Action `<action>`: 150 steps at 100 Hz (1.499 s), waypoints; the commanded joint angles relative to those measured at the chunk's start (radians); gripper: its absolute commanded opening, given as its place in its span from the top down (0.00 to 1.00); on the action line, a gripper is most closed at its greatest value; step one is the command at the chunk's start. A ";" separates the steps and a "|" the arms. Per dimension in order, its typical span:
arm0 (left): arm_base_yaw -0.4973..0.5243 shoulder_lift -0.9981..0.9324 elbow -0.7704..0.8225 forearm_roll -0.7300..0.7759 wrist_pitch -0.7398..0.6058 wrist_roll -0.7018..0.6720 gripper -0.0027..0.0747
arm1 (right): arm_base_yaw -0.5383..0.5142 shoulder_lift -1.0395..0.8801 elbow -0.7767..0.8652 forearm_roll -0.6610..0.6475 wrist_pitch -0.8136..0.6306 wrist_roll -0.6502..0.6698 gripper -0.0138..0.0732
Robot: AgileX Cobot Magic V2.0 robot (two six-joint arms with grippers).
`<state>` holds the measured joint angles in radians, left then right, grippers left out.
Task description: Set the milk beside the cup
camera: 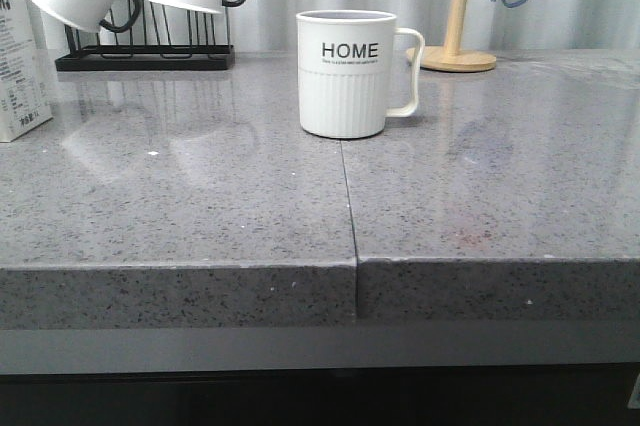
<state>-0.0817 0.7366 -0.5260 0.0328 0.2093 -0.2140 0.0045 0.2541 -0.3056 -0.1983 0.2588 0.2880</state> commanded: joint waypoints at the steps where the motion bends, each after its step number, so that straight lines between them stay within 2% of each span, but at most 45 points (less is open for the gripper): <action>1: 0.000 0.039 -0.037 0.006 -0.090 -0.010 0.81 | -0.006 0.008 -0.026 -0.002 -0.074 0.002 0.92; 2: 0.000 0.042 -0.037 0.006 -0.094 -0.010 0.74 | -0.006 0.008 -0.026 -0.002 -0.074 0.002 0.92; 5: -0.004 0.051 -0.037 0.006 -0.098 -0.010 0.68 | -0.006 0.008 -0.026 -0.002 -0.074 0.002 0.92; 9: -0.010 0.059 -0.037 0.006 -0.112 -0.010 0.49 | -0.006 0.008 -0.026 -0.002 -0.074 0.002 0.92; 11: -0.013 0.062 -0.037 0.004 -0.122 -0.010 0.44 | -0.006 0.008 -0.026 -0.002 -0.074 0.002 0.92; 14: -0.015 0.064 -0.037 0.001 -0.137 -0.010 0.31 | -0.006 0.008 -0.026 -0.002 -0.074 0.002 0.92; 15: -0.018 0.064 -0.037 -0.001 -0.141 -0.010 0.31 | -0.006 0.008 -0.026 -0.002 -0.074 0.002 0.92; 17: -0.022 0.066 -0.037 -0.001 -0.154 -0.010 0.21 | -0.006 0.008 -0.026 -0.002 -0.074 0.002 0.92; 23: -0.025 0.074 -0.037 -0.001 -0.193 -0.010 0.05 | -0.006 0.008 -0.026 -0.002 -0.074 0.002 0.92; 25: -0.025 0.075 -0.037 -0.001 -0.201 -0.010 0.03 | -0.006 0.008 -0.026 -0.002 -0.074 0.002 0.92; 37: -0.026 0.100 -0.037 -0.001 -0.232 -0.010 0.12 | -0.006 0.008 -0.026 -0.002 -0.074 0.002 0.92; 57: -0.026 0.166 -0.037 0.022 -0.276 -0.010 0.12 | -0.006 0.008 -0.026 -0.002 -0.074 0.002 0.92; 109: -0.028 0.430 -0.047 -0.033 -0.696 -0.010 0.12 | -0.006 0.008 -0.026 -0.002 -0.074 0.002 0.92; 150: -0.028 0.673 -0.226 -0.033 -0.757 -0.010 0.12 | -0.006 0.008 -0.026 -0.002 -0.074 0.002 0.92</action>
<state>-0.1030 1.3920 -0.6830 0.0120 -0.4508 -0.2140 0.0045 0.2541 -0.3056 -0.1965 0.2588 0.2899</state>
